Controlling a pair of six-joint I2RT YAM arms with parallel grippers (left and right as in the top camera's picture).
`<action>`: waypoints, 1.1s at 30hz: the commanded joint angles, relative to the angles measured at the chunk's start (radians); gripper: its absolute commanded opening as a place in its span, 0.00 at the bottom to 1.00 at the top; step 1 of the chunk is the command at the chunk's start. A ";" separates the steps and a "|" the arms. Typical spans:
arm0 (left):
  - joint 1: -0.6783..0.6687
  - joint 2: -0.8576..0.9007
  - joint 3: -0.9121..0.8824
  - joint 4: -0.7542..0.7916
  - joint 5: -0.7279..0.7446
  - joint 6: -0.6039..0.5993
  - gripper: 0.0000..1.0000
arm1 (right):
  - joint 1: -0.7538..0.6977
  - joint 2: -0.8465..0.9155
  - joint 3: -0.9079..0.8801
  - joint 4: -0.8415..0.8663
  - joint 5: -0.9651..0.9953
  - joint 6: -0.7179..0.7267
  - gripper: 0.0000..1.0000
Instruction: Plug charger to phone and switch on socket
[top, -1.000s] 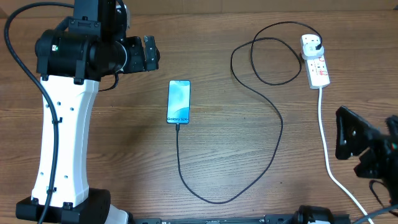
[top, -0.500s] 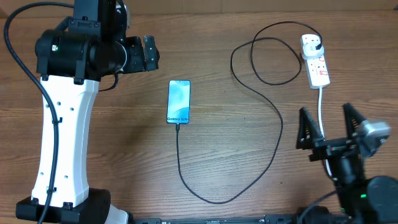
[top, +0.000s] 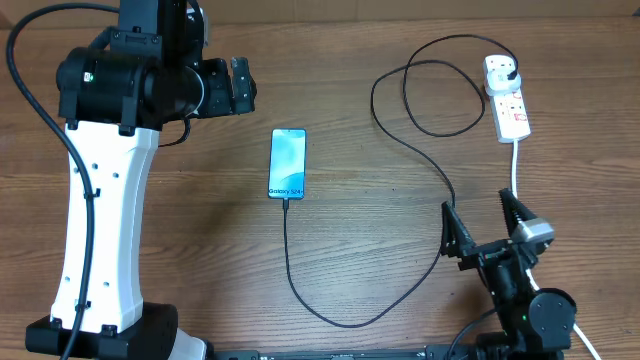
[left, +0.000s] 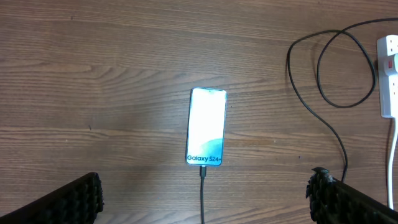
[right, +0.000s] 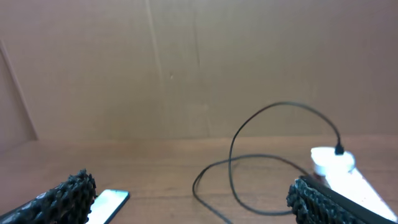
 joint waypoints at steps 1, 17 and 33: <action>0.002 0.007 -0.002 0.002 -0.003 0.005 0.99 | 0.029 -0.013 -0.053 0.005 -0.004 -0.001 1.00; 0.002 0.007 -0.002 0.002 -0.003 0.005 1.00 | 0.064 -0.012 -0.109 -0.003 -0.004 -0.001 1.00; 0.002 0.011 -0.002 -0.010 -0.182 0.144 0.99 | 0.064 -0.012 -0.109 -0.003 -0.004 -0.001 1.00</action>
